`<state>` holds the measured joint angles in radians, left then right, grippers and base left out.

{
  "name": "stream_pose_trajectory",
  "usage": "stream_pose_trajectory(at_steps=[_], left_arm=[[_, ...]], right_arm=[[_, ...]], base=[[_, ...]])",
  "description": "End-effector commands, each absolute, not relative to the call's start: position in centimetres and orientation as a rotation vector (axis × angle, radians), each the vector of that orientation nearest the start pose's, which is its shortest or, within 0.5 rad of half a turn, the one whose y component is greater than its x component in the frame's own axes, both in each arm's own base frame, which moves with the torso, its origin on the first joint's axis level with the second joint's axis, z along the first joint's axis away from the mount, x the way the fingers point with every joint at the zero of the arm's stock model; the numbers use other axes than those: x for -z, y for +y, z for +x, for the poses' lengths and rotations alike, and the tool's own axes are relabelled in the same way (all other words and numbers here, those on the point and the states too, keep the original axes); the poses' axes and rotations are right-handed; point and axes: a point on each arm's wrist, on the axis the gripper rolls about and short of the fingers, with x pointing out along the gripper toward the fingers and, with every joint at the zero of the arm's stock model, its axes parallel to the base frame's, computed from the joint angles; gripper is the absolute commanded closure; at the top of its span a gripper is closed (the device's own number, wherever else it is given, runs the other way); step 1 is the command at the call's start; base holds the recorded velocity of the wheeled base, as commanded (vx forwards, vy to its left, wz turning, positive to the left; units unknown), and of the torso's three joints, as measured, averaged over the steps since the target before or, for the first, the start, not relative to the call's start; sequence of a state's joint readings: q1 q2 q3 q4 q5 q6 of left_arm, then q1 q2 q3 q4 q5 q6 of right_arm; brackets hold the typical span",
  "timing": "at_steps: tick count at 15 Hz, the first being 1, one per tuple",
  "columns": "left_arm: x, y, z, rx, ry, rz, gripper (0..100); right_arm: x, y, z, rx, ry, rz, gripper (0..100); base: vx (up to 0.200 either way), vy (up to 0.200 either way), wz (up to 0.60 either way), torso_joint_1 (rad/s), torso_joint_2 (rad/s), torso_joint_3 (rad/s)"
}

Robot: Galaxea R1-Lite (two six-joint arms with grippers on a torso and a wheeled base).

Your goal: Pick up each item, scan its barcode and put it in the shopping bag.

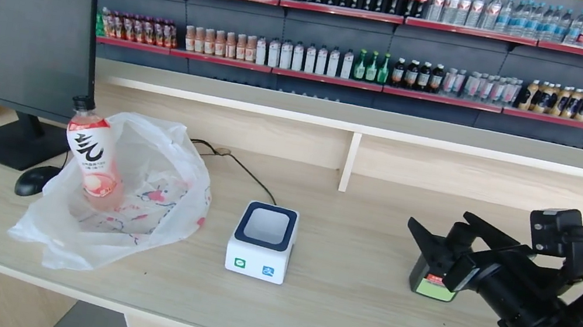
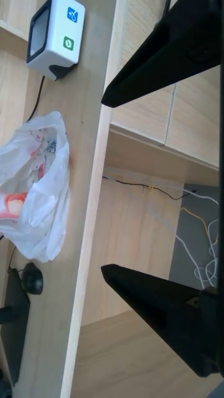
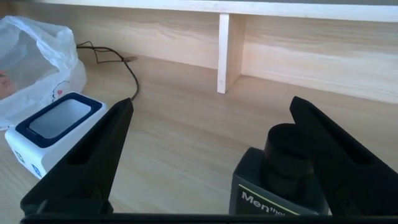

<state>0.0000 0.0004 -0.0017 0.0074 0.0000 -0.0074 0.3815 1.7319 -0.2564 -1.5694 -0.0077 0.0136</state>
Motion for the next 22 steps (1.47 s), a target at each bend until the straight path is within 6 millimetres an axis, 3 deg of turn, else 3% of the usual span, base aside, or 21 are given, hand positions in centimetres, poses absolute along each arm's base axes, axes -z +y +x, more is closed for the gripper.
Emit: stream_pose_trajectory(at_steps=[1,6,10,22], left_arm=[[-7.5,0.0,-2.3,0.0,0.006,-0.008,0],[-7.5,0.0,-2.3,0.0,0.006,-0.006,0],[-7.5,0.0,-2.3,0.0,0.006,-0.006,0],[-7.5,0.0,-2.3,0.0,0.006,-0.008,0]], right_arm=[[-14.3,8.4,21.9,-0.358,-0.102,0.033,0],[-13.2,5.0,19.6,-0.244,-0.041,0.005,0],[-12.2,4.4,17.5,-0.238,0.016,-0.032,0],[-9.7,2.4,19.6,-0.118,0.15,-0.033,0]], base=[[0.0,0.0,0.0,0.0,0.0,0.0],[0.0,0.0,0.0,0.0,0.0,0.0],[0.0,0.0,0.0,0.0,0.0,0.0],[0.0,0.0,0.0,0.0,0.0,0.0]])
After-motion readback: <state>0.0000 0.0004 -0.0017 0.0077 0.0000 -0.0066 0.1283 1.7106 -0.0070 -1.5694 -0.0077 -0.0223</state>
